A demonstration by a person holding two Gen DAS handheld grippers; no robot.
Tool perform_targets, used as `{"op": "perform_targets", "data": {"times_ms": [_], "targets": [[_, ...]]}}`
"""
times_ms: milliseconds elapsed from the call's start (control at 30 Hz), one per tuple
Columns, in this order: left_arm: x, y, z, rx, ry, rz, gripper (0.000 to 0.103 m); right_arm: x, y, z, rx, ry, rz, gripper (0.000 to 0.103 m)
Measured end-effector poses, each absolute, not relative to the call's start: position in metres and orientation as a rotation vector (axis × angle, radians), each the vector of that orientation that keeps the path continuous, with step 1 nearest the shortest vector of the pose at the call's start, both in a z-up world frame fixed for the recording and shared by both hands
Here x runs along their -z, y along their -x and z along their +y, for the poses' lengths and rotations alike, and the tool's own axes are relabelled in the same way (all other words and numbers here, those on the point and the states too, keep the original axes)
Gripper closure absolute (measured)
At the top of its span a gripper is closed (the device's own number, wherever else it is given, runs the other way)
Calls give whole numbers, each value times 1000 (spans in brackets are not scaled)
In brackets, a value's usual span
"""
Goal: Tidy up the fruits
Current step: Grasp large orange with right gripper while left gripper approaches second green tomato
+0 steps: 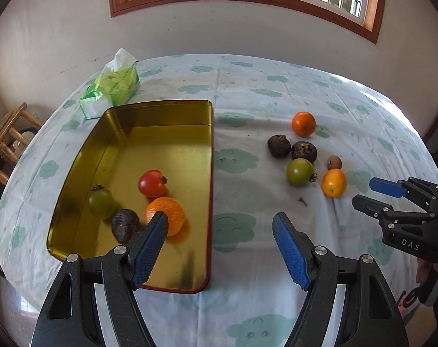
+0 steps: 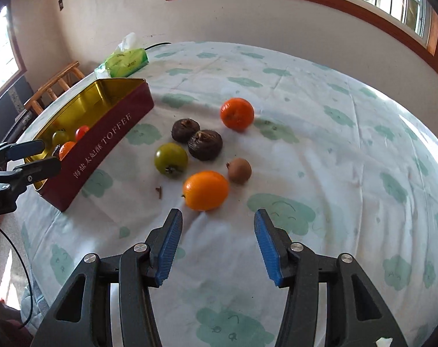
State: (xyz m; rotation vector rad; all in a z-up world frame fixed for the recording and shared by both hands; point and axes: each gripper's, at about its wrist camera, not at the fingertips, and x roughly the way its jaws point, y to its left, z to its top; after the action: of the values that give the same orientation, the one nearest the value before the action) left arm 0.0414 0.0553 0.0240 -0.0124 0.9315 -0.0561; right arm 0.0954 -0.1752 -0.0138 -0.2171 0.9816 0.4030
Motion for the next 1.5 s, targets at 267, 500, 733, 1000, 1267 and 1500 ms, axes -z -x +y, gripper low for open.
{"op": "perform_targets", "data": {"times_ms": [267, 500, 733, 1000, 1267, 1500], "targets": [[-16, -63, 25, 105, -8, 950, 28, 34, -113, -159, -435, 216, 996, 54], [-12, -78, 12, 122, -9, 950, 28, 41, -125, -150, -461, 215, 978, 58], [-5, -86, 2, 134, -8, 965, 28, 38, -119, -162, -467, 196, 973, 64], [10, -100, -19, 196, 14, 999, 28, 28, -125, -231, -240, 173, 934, 64], [24, -125, -30, 173, 17, 1025, 33, 33, -136, -258, -165, 147, 928, 64], [34, -135, -34, 160, 0, 1032, 41, 37, -137, -255, -160, 152, 909, 64]]}}
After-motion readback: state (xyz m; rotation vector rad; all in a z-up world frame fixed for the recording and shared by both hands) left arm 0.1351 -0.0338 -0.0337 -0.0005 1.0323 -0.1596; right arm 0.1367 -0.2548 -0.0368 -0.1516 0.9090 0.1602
